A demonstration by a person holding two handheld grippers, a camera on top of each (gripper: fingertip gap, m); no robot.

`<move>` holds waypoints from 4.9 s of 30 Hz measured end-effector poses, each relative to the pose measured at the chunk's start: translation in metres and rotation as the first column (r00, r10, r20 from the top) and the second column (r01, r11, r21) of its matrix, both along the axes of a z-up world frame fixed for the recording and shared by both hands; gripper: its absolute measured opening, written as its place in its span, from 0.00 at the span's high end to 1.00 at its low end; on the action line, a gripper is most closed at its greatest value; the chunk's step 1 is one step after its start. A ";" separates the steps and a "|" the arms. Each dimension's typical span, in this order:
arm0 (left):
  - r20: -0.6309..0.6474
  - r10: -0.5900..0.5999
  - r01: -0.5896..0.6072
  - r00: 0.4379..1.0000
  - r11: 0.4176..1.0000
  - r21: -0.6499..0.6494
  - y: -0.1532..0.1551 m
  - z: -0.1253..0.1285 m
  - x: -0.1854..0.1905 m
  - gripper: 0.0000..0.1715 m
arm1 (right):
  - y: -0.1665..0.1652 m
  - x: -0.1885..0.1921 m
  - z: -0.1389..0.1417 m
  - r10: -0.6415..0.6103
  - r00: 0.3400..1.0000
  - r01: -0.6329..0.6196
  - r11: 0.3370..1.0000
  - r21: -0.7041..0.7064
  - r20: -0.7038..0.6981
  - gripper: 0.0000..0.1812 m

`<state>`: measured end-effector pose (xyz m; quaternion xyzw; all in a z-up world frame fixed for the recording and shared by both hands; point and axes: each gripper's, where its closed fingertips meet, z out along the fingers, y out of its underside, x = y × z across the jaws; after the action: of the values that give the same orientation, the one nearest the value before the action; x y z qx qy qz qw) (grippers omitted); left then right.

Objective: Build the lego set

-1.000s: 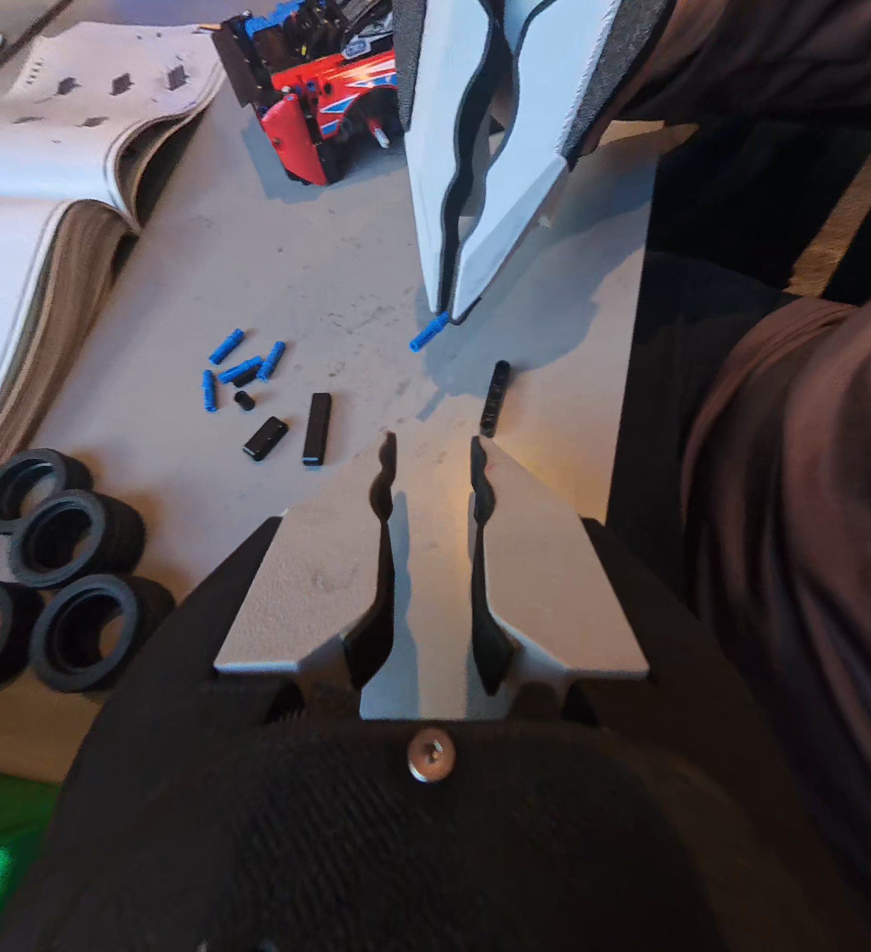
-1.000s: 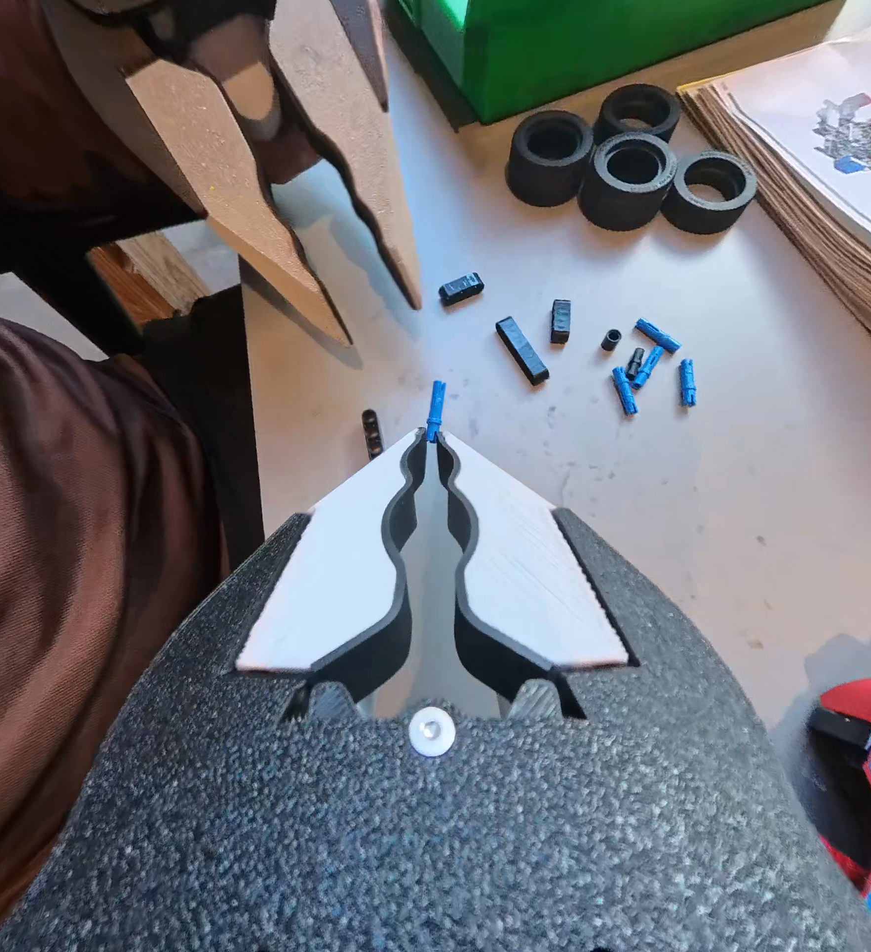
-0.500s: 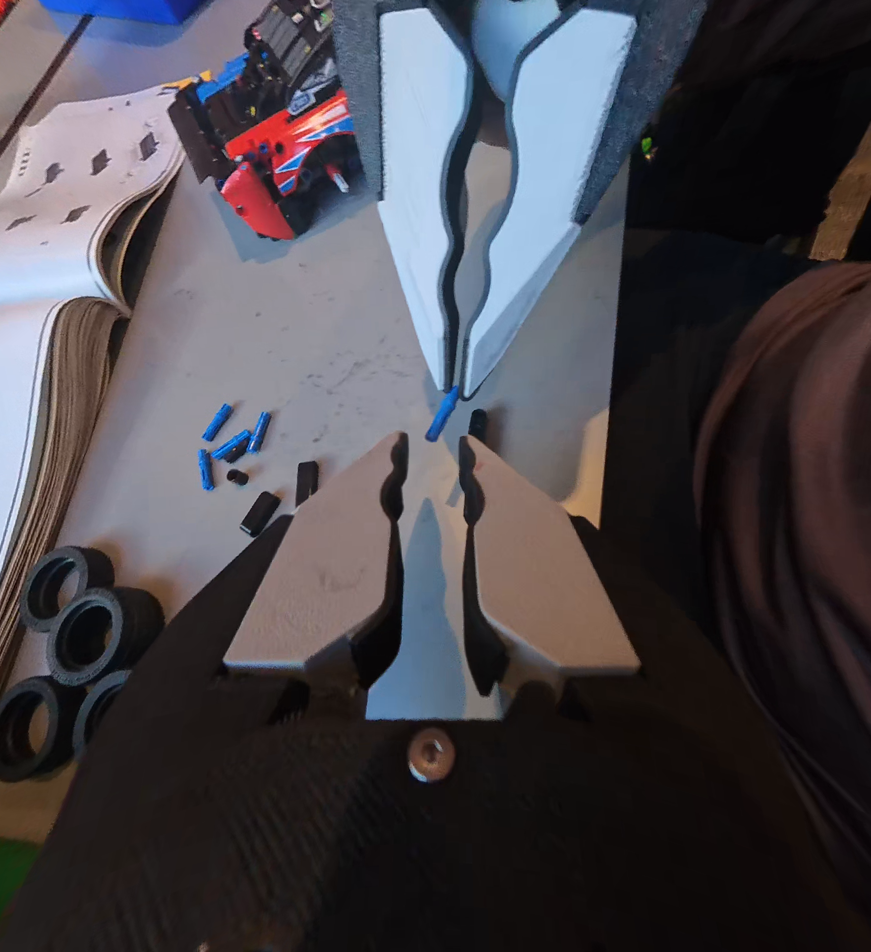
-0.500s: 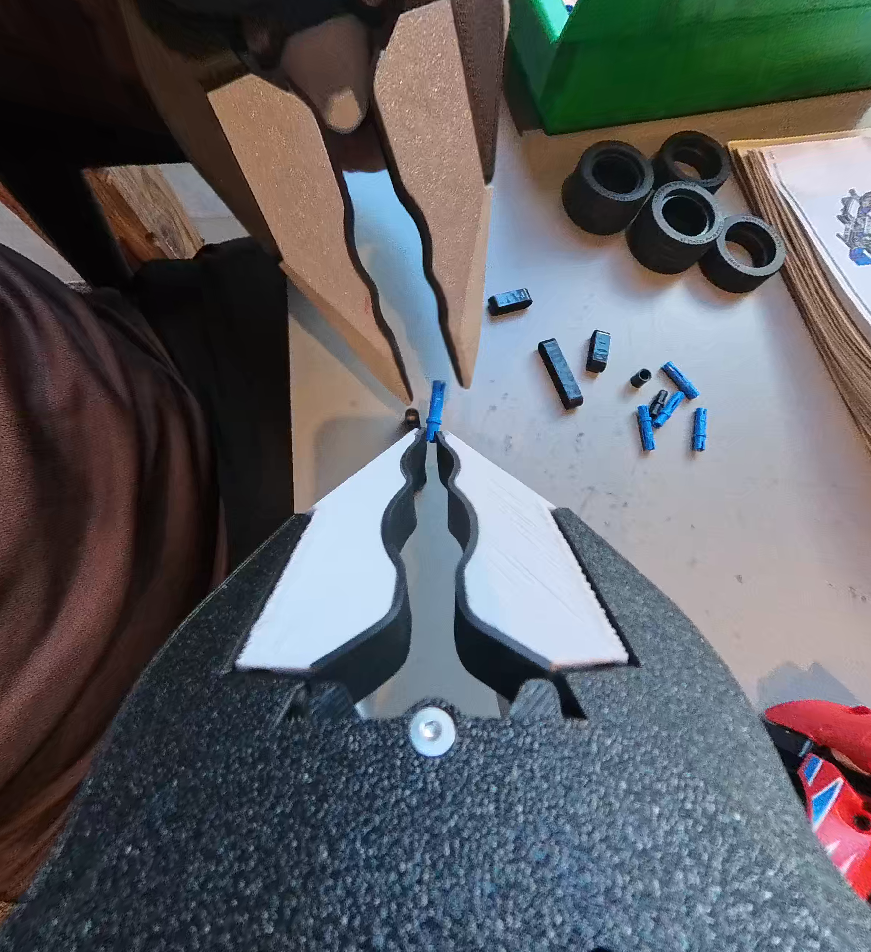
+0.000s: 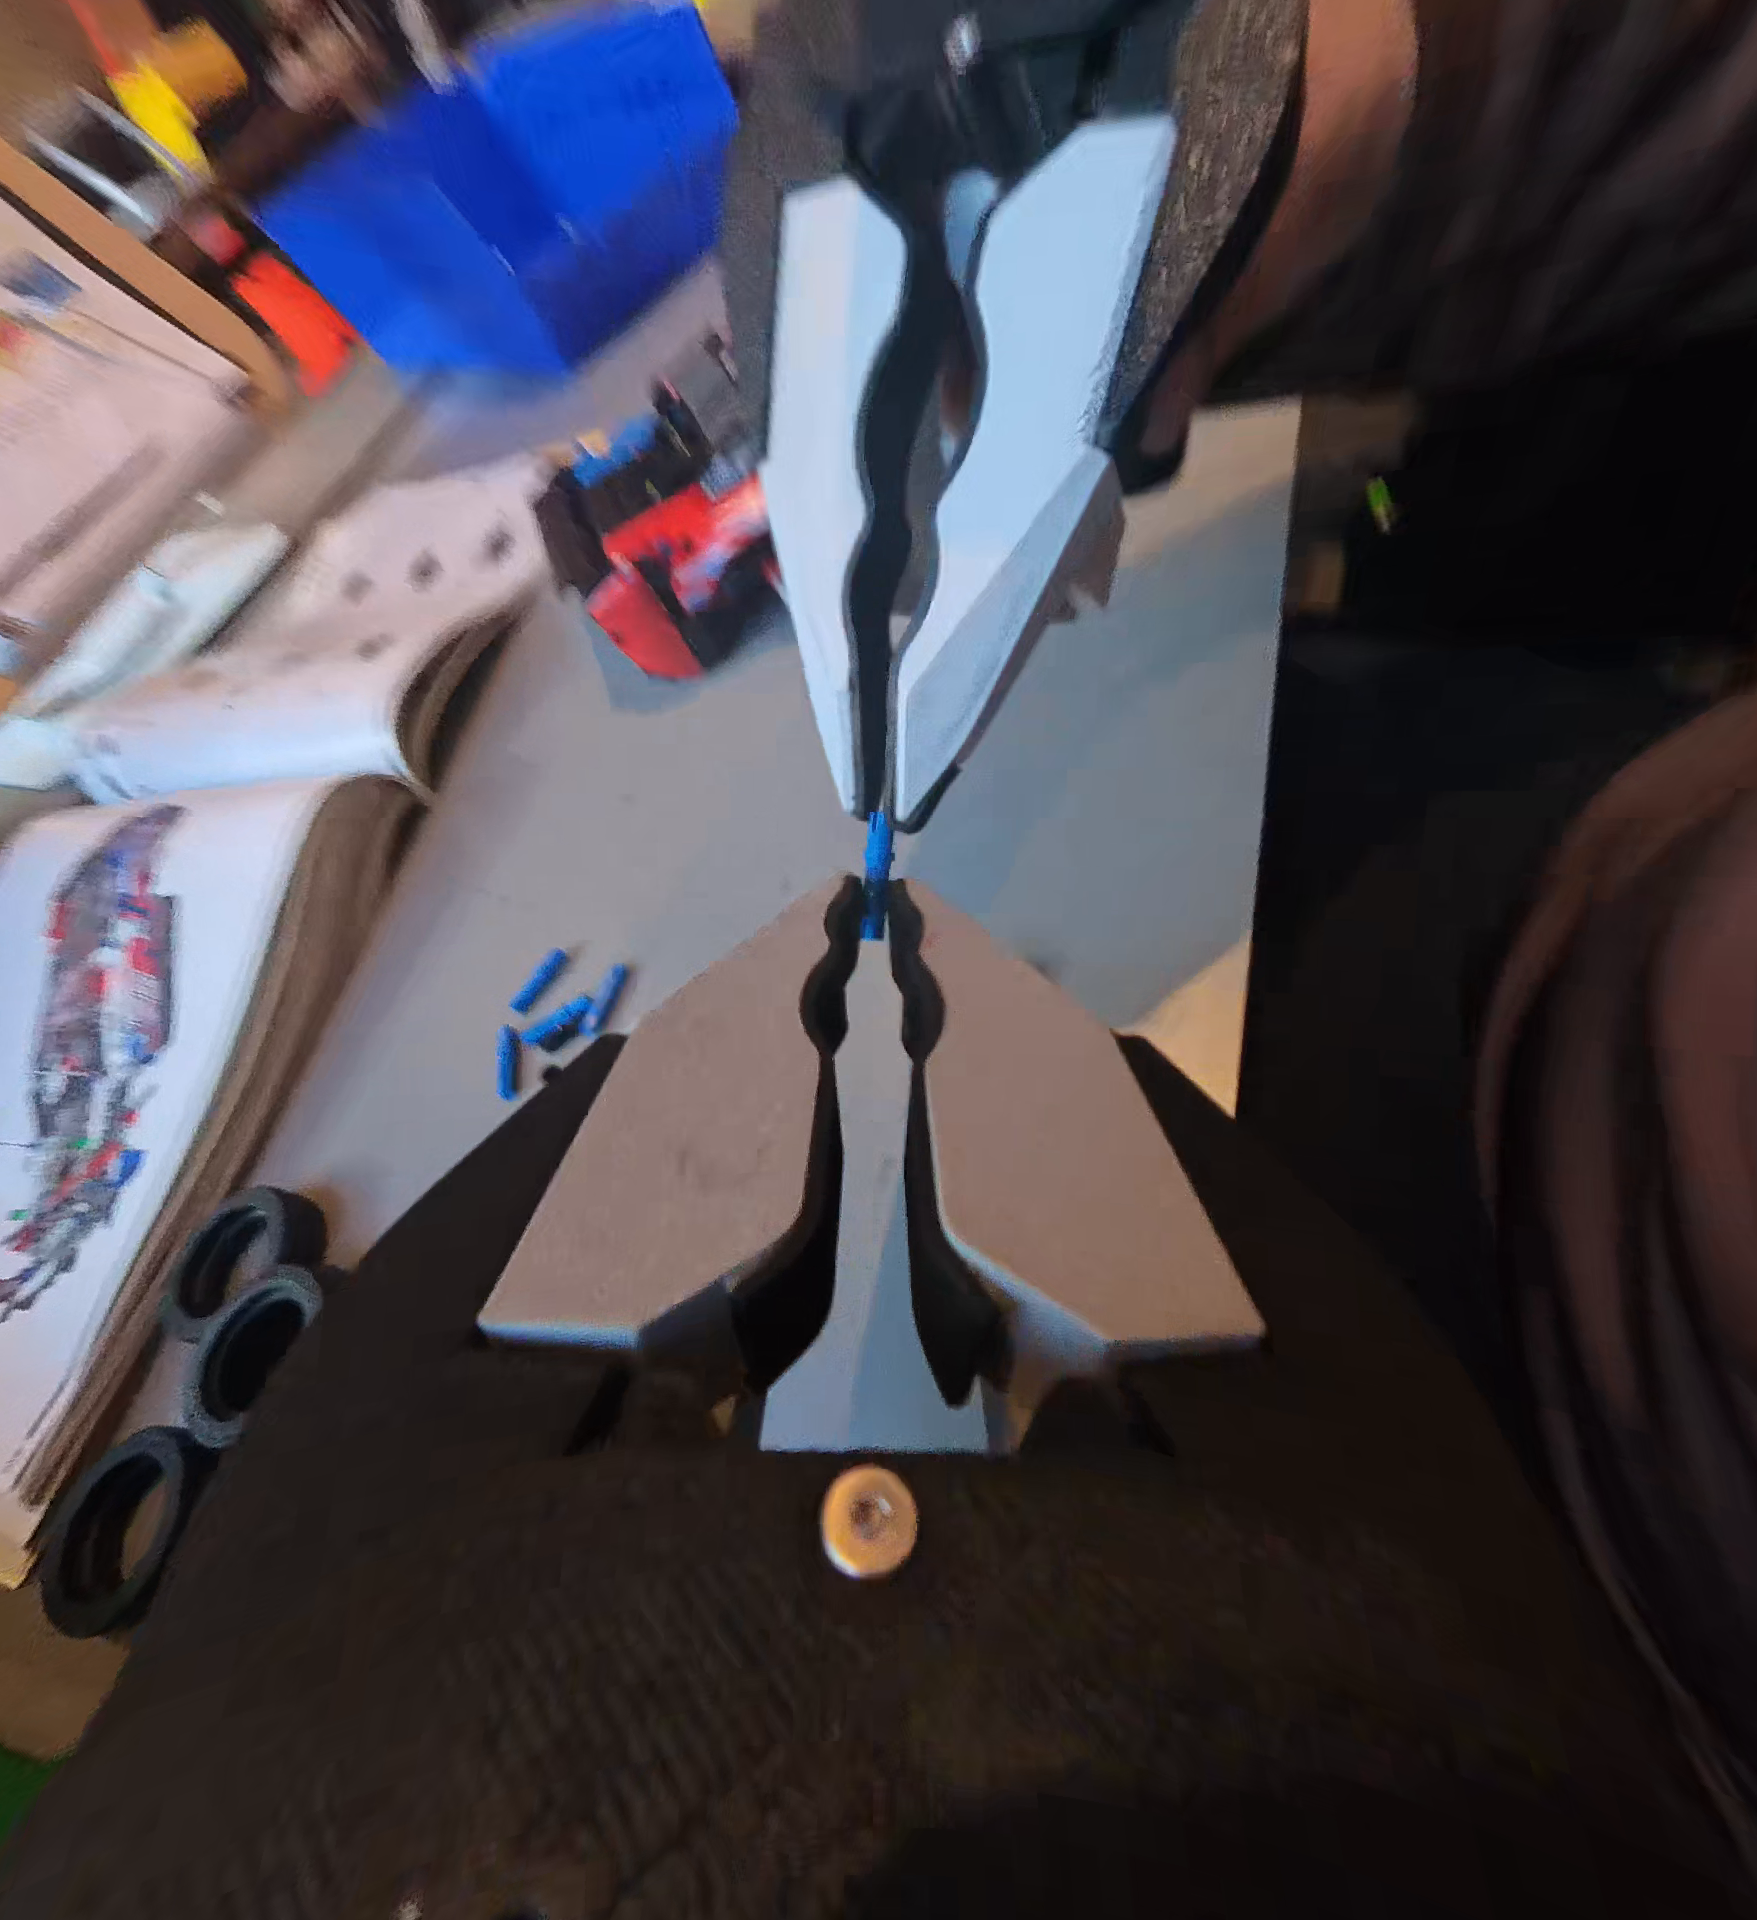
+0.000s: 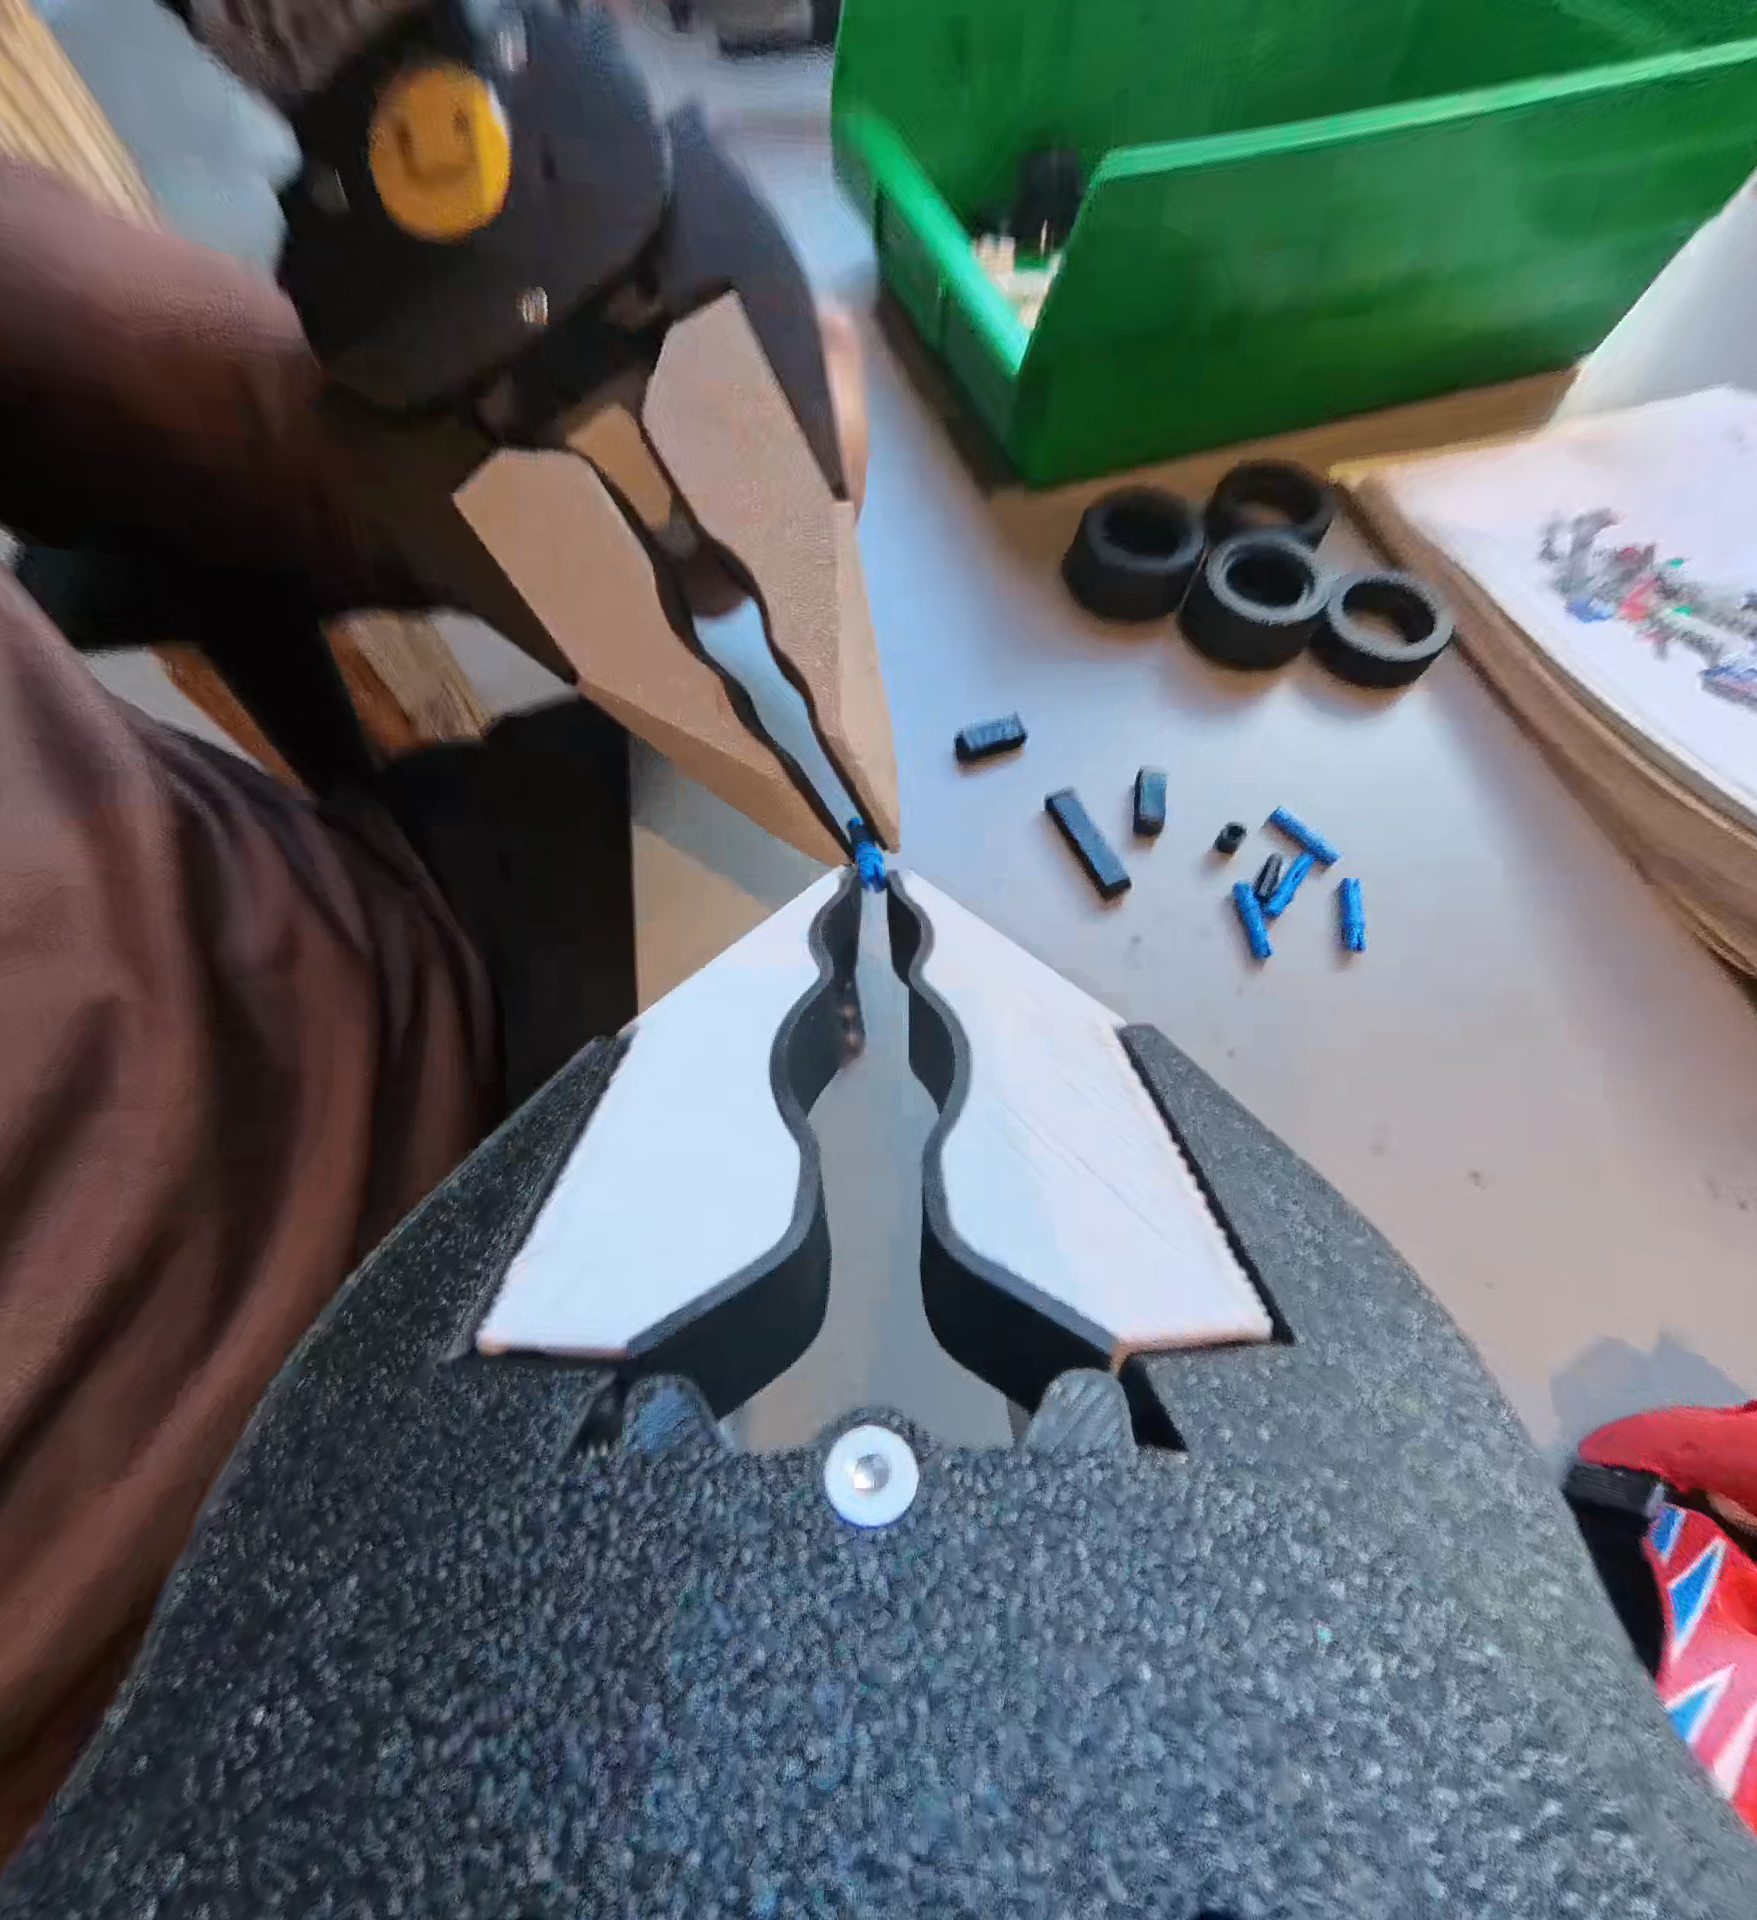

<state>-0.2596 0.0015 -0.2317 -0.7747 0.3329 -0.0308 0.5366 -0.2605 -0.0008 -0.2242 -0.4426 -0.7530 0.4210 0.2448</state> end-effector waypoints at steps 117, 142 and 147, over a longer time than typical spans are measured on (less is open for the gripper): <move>0.109 -0.176 0.206 0.978 0.872 -0.444 0.007 -0.068 0.019 0.97 | 0.010 0.019 -0.066 0.024 0.941 -0.093 0.977 0.191 0.338 0.97; 0.593 -0.019 0.414 0.805 0.733 -0.539 0.007 -0.040 0.016 0.97 | 0.014 0.012 -0.038 0.041 0.999 -0.044 0.824 0.565 0.017 0.82; 0.634 0.004 0.436 0.773 0.723 -0.536 0.006 -0.037 0.018 0.97 | 0.014 0.005 -0.041 0.023 1.000 -0.012 0.790 0.613 -0.010 0.85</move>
<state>-0.2415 0.0070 -0.2683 -0.8146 0.2079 -0.4526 0.2974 -0.2556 0.0131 -0.2656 -0.3287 -0.8507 0.1605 0.3776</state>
